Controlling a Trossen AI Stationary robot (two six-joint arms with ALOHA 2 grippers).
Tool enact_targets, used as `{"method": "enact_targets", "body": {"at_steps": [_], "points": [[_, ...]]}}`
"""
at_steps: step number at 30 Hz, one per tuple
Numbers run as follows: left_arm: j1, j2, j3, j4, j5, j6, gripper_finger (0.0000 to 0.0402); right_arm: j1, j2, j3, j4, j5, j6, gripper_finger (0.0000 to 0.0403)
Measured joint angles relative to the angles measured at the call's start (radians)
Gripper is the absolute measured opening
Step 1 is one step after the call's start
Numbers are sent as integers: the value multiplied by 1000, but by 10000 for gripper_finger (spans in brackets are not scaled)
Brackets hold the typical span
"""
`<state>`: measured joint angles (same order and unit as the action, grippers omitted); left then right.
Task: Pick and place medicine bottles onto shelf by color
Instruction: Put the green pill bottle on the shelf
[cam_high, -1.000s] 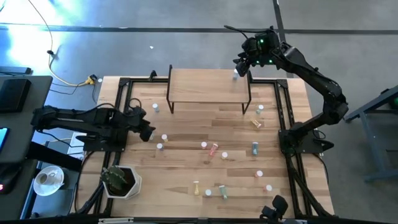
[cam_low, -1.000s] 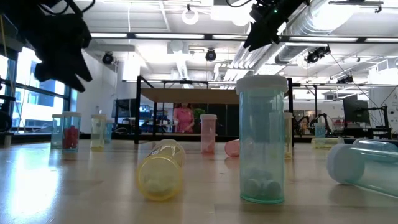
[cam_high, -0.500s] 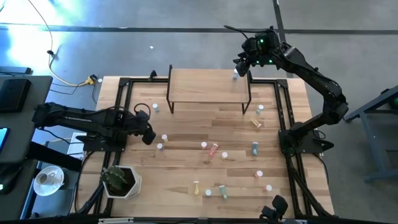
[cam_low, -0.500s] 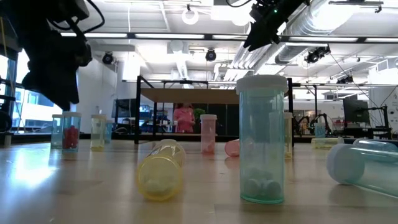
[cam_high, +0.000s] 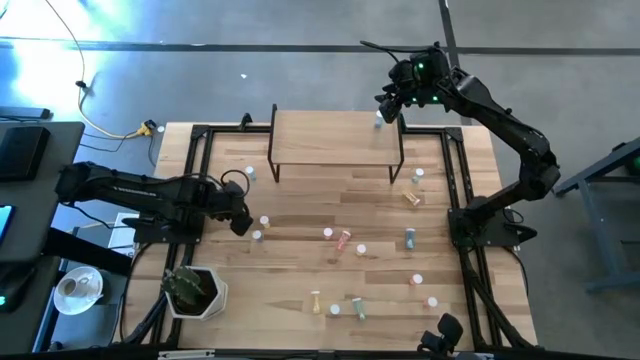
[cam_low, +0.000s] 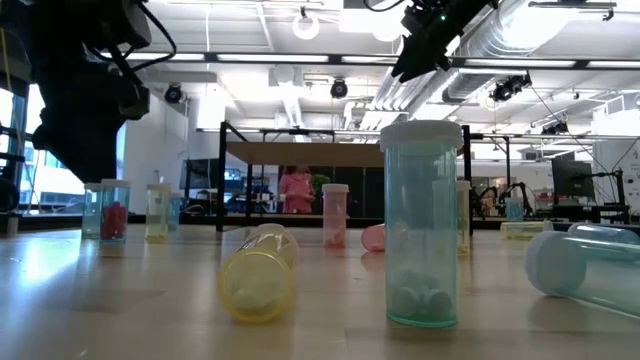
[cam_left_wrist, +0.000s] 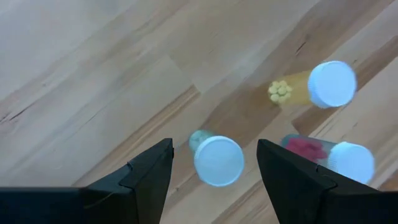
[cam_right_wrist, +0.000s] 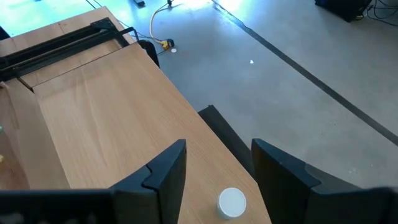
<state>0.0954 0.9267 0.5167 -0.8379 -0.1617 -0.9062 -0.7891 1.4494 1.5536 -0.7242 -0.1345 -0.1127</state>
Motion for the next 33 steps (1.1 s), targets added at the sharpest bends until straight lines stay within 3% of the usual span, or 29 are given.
{"method": "enact_targets", "body": {"at_steps": [8,24,33], "points": [[0,53,0,1,1,-8,211,0,0,0,0,0,0,172],[-1,63,0,1,30,0,108,0,0,0,0,0,0,172],[3,63,16,-6,29,39,115,0,0,0,0,0,0,172]]}}
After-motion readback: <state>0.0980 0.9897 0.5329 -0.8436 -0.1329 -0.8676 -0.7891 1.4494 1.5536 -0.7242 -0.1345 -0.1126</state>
